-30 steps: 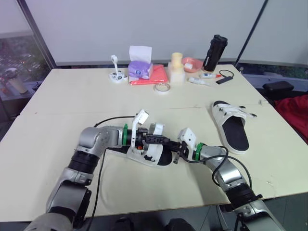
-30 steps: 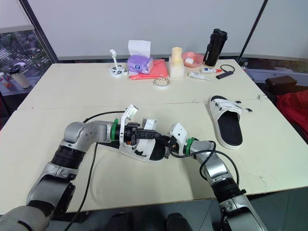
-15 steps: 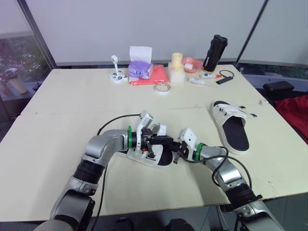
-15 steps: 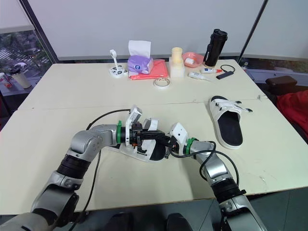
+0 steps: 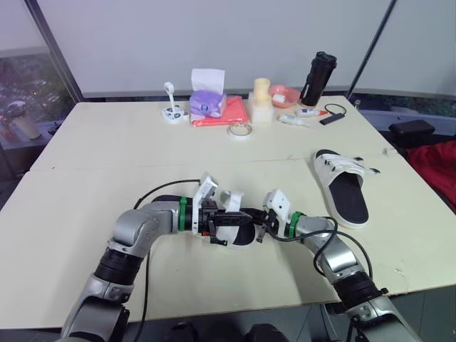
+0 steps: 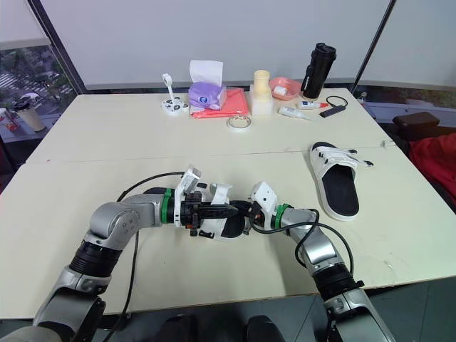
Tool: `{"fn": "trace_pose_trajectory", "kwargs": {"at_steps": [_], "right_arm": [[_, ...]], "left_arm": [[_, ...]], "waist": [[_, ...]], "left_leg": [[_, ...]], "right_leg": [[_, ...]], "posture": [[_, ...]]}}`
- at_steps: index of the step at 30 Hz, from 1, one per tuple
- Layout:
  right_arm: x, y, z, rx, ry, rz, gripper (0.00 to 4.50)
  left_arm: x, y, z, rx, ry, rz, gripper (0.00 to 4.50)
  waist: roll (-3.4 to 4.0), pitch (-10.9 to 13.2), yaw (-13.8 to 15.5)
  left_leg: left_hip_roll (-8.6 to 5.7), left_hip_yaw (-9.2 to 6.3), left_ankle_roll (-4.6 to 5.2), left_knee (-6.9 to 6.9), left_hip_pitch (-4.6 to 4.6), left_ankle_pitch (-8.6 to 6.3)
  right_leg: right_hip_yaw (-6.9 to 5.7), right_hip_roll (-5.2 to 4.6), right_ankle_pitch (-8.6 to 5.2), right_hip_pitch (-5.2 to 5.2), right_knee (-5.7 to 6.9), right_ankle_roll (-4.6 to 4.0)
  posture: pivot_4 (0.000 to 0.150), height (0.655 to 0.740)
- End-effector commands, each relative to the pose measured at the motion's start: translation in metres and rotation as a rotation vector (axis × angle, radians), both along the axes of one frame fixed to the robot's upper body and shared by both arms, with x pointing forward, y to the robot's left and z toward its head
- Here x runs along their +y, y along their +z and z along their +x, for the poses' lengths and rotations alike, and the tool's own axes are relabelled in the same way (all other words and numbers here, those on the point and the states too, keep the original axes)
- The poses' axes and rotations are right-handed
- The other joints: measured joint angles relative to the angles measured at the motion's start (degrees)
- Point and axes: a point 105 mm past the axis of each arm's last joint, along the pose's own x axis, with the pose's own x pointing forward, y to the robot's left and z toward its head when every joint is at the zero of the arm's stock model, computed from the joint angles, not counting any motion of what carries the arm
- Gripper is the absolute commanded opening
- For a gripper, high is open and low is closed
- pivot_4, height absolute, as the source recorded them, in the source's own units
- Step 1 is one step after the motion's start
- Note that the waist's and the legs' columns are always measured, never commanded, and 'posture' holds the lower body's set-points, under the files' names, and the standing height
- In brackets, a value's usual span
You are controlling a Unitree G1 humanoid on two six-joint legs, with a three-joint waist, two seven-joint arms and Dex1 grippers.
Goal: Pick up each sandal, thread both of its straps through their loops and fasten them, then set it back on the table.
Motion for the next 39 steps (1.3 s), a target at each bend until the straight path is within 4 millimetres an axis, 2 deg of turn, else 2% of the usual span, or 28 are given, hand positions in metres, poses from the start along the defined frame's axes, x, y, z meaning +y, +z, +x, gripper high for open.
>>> {"fn": "trace_pose_trajectory", "kwargs": {"at_steps": [1,5,13,21,26,28,32,36,39], "right_arm": [[-0.021,-0.062,-0.011,0.212,-0.093,-0.142,0.0],[-0.022,-0.061,-0.01,0.211,-0.094,-0.142,0.0],[-0.026,-0.062,-0.011,0.213,-0.102,-0.145,0.0],[-0.026,-0.062,-0.01,0.215,-0.102,-0.146,0.0],[-0.023,-0.063,-0.01,0.215,-0.095,-0.148,0.0],[-0.023,-0.063,-0.01,0.216,-0.093,-0.149,0.0],[-0.023,-0.063,-0.01,0.217,-0.091,-0.15,0.0],[-0.025,-0.064,-0.012,0.221,-0.093,-0.153,0.0],[-0.024,-0.064,-0.012,0.223,-0.091,-0.154,0.0]], "left_arm": [[0.004,-0.015,0.008,-0.016,0.074,0.051,0.11],[0.001,-0.017,0.016,-0.124,0.108,0.088,0.11],[0.008,-0.004,0.004,-0.281,0.04,0.063,0.11],[0.024,0.01,0.0,-0.268,0.048,0.033,0.11],[0.024,0.009,-0.01,-0.248,0.0,0.039,0.11],[0.021,0.012,-0.003,-0.249,0.046,0.016,0.11],[0.019,0.027,0.002,-0.102,0.057,-0.073,0.11],[0.025,0.023,-0.003,-0.047,0.036,-0.017,0.11],[0.026,0.023,-0.003,-0.043,0.042,-0.007,0.92]], "waist": [[0.0,0.0,0.0],[0.0,0.0,0.03],[0.02,-0.01,0.0],[0.02,0.0,0.03],[0.03,-0.01,-0.02],[0.04,-0.06,0.02],[-0.04,-0.07,0.01],[0.0,-0.07,-0.07],[-0.04,-0.05,0.04]], "left_leg": [[0.0,0.0,0.01,0.0,0.0,0.0],[0.0,0.0,-0.01,0.0,0.0,-0.01],[0.01,0.02,-0.13,-0.08,-0.01,-0.08],[0.02,0.02,-0.13,-0.1,-0.05,-0.08],[0.03,0.02,-0.12,-0.1,-0.24,-0.08],[0.03,0.02,0.01,-0.1,-0.46,0.0],[0.02,0.02,0.09,-0.05,-0.75,0.06],[0.03,-0.01,0.09,-0.04,-0.74,0.08],[0.03,-0.03,0.08,-0.04,-0.71,0.09]], "right_leg": [[0.0,0.0,0.0,-0.01,0.0,0.0],[0.01,0.0,0.0,-0.02,-0.01,-0.01],[0.04,-0.03,-0.11,-0.03,-0.01,-0.22],[0.05,-0.05,-0.13,-0.12,-0.01,-0.25],[0.05,-0.07,-0.12,-0.36,0.01,-0.3],[0.04,-0.07,-0.07,-0.62,0.04,-0.33],[-0.01,-0.04,0.13,-0.83,0.11,-0.13],[-0.04,0.09,0.23,-0.84,0.16,0.03],[-0.05,0.1,0.23,-0.9,0.14,0.03]], "posture": [[0.15,0.74],[0.15,0.74],[0.15,0.74],[0.15,0.74],[0.15,0.74],[0.15,0.74],[0.15,0.74],[0.15,0.74],[0.15,0.74]]}}
